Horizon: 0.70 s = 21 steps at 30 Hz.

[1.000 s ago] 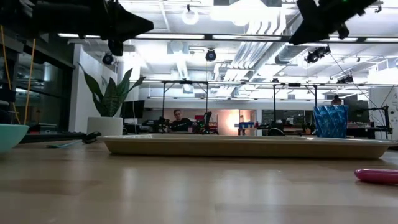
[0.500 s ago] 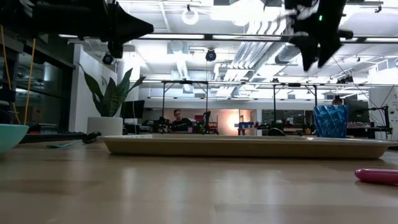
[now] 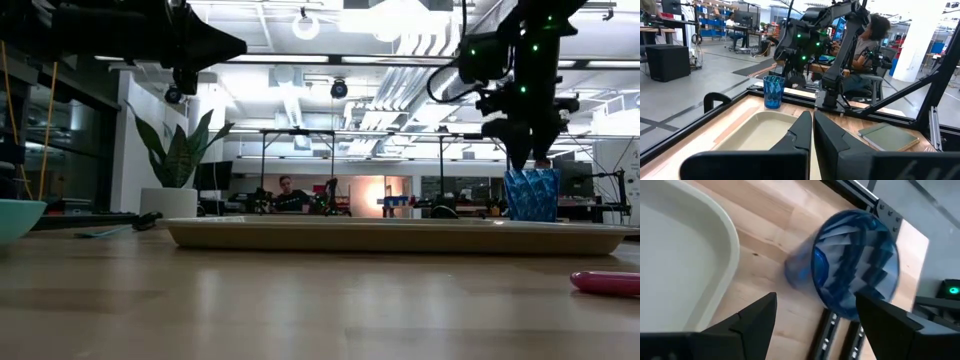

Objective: Pick and place plate/cup/fork/spoon on tray
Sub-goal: Put the blue cup to the top right of the light brown serving tray

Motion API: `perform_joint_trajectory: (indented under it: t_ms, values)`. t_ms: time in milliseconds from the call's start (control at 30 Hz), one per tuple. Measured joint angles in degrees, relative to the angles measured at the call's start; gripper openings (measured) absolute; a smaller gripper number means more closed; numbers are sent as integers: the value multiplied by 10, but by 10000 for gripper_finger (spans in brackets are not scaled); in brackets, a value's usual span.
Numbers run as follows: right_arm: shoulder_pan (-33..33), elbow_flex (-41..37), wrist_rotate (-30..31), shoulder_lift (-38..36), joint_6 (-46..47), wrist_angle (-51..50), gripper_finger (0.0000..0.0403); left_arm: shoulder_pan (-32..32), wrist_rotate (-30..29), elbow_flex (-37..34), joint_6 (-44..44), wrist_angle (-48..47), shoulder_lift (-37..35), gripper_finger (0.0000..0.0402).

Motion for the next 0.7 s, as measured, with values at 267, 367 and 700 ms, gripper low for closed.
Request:
perform_joint_trajectory:
  t_ms: [267, 367, 700]
  values:
    - [-38, -30, -35, 15, -50, 69, 265, 0, 0, 0, 0, 0, 0, 0]
    - [-55, -30, -36, 26, -52, 71, 265, 0, 0, 0, 1, 0, 0, 0]
    - [-88, -30, -48, 82, -61, 77, 237, 0, 0, 0, 2, 0, 0, 0]
